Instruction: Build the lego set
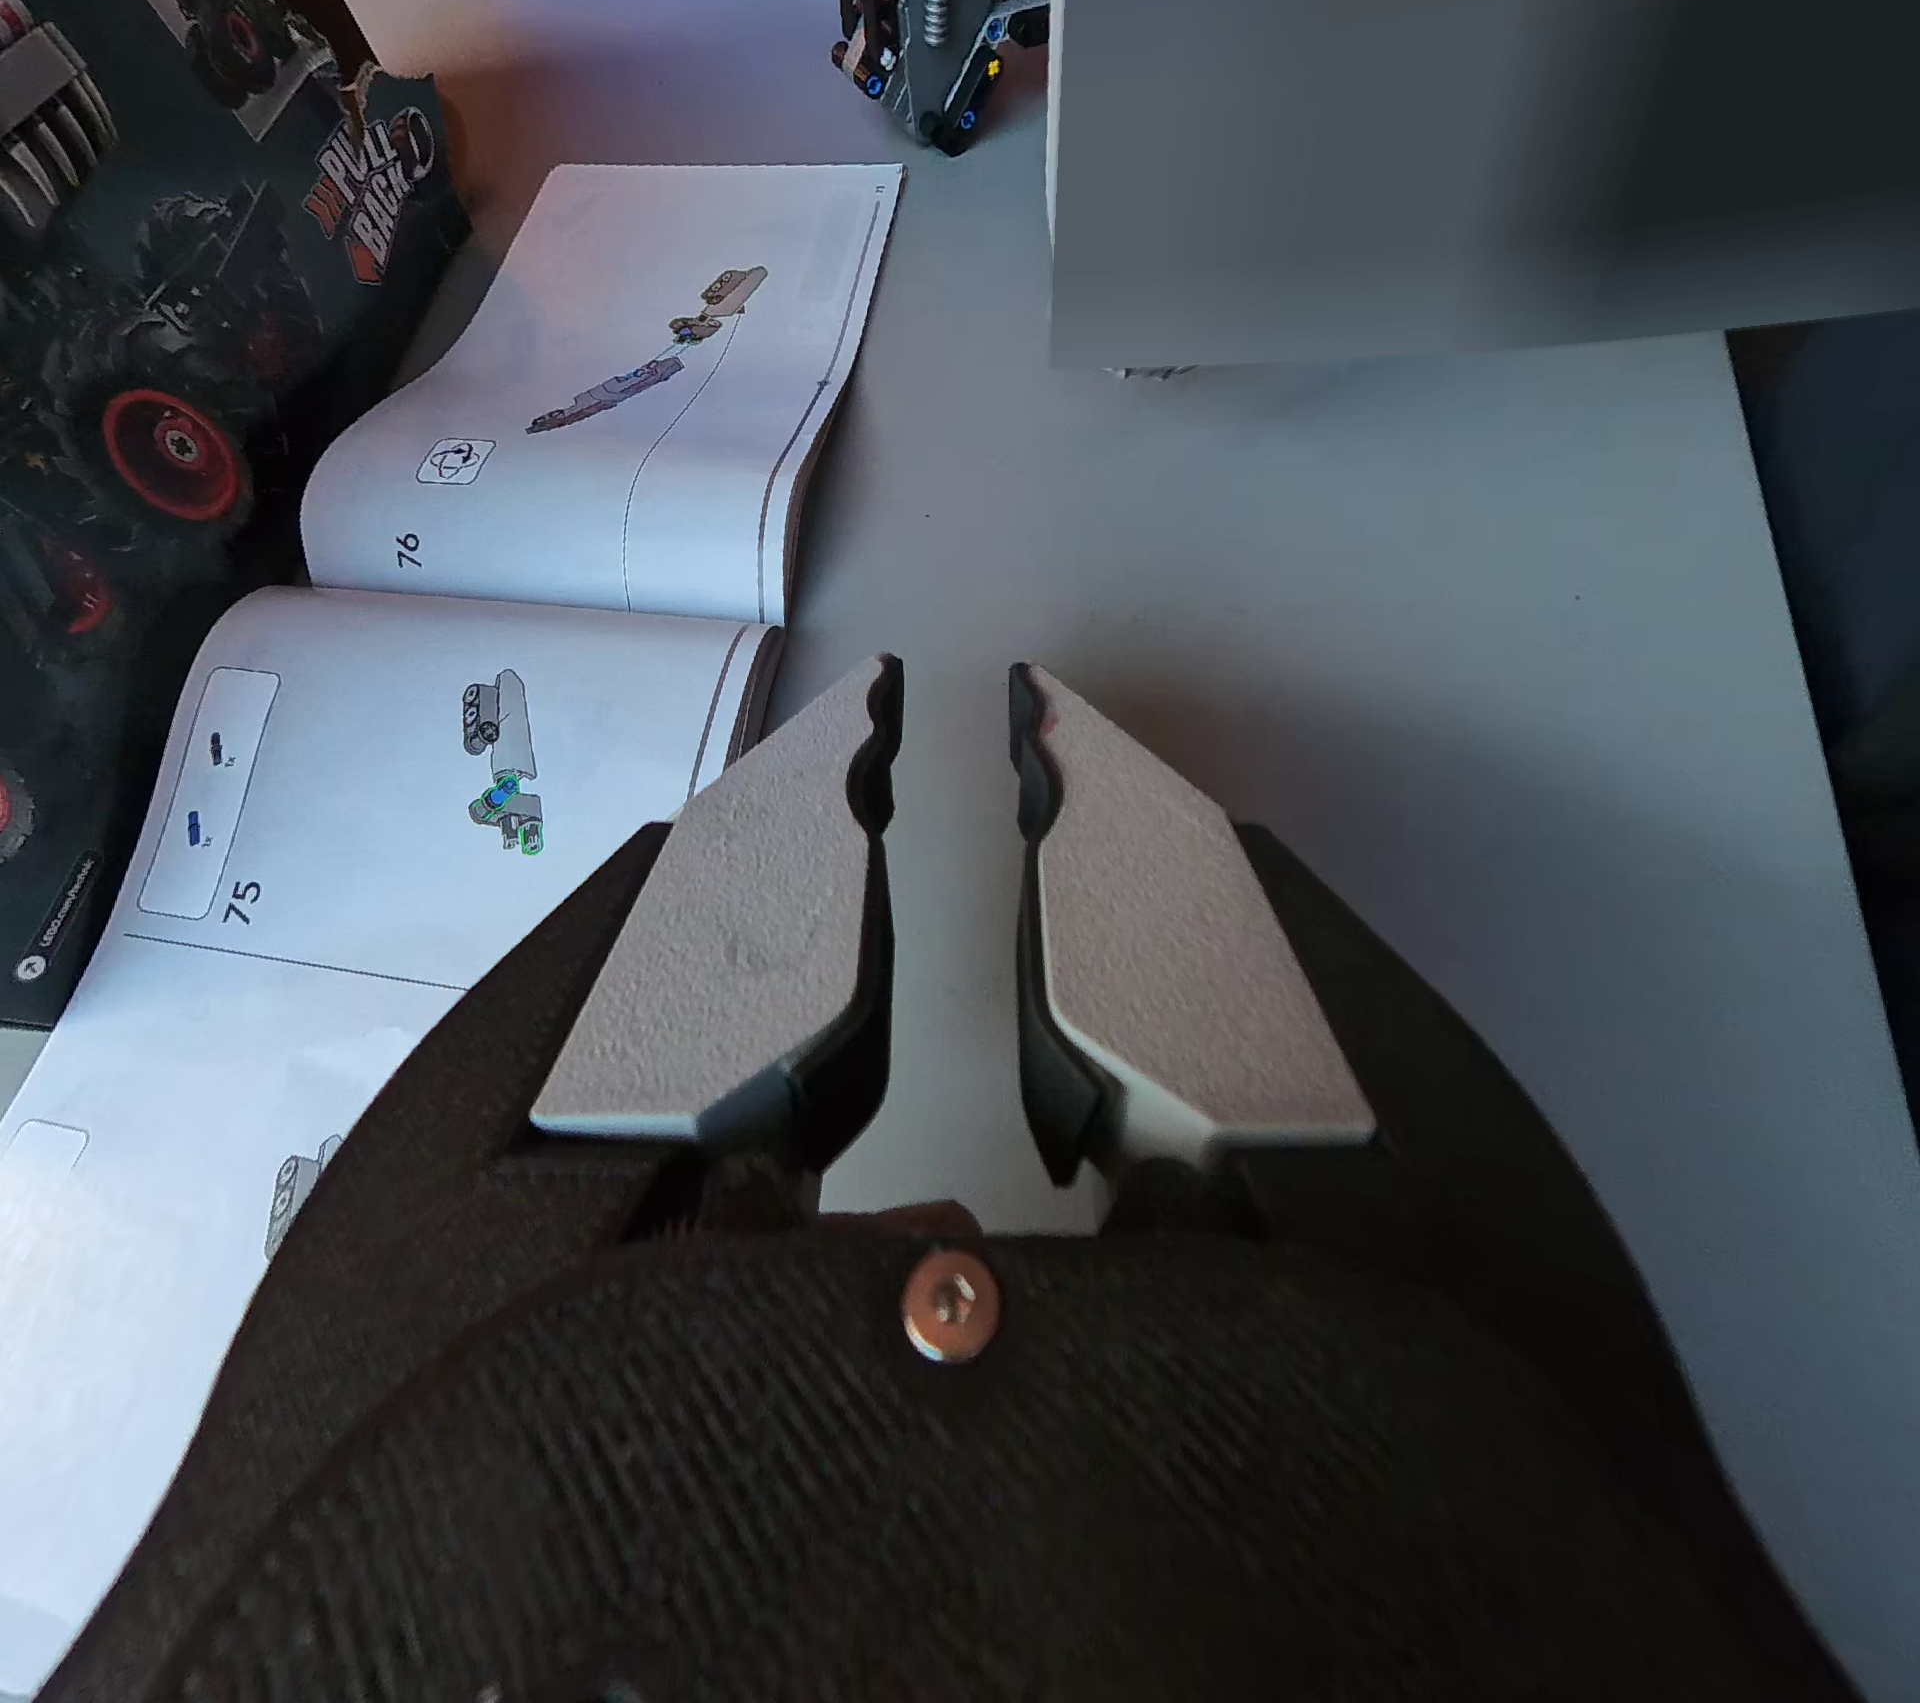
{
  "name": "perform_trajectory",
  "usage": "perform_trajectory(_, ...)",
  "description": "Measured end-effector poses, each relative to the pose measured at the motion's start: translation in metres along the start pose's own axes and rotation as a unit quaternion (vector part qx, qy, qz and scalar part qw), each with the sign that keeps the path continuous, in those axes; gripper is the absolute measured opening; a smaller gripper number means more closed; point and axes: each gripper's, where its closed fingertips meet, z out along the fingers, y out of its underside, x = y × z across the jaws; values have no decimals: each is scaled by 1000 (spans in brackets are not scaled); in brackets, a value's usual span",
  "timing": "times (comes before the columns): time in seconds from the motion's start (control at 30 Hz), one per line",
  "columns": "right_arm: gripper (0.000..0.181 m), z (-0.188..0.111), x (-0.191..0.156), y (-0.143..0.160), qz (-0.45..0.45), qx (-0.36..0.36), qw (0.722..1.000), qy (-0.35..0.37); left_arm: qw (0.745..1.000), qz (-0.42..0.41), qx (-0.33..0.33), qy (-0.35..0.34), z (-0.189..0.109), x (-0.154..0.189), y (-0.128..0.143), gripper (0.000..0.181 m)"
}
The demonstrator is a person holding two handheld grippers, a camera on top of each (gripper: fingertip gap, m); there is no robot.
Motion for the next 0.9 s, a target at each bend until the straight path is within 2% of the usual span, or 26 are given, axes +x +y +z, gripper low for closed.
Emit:
perform_trajectory(0.3, 20, -5, -6, -13, 9, 40, 999, -36, 1000, 6, 5, -4, -1, 0, -1, 16)
perform_trajectory(0.47, 21, -3, -4, -9, 41, 34, 997, -58, 1000, 23, 0, -10, 1, 3, -1, 16)
perform_trajectory(0.6, 20, -1, -5, -10, 20, 37, 998, -56, 999, 37, -1, -18, 3, 3, -2, 15)
perform_trajectory(0.7, 20, 2, -4, -7, -29, 20, 999, -20, 999, 42, 0, -20, 3, 4, -2, 15)
perform_trajectory(0.77, 20, 3, -2, -8, -97, 9, 995, 27, 999, 47, 1, -25, 2, 3, -2, 15)
perform_trajectory(0.83, 20, 2, -2, -14, -205, 4, 974, 99, 998, 55, -4, -36, 2, 0, -1, 15)
perform_trajectory(0.9, 20, 1, -2, -19, -319, -9, 931, 178, 997, 59, -6, -46, 2, -4, 1, 15)
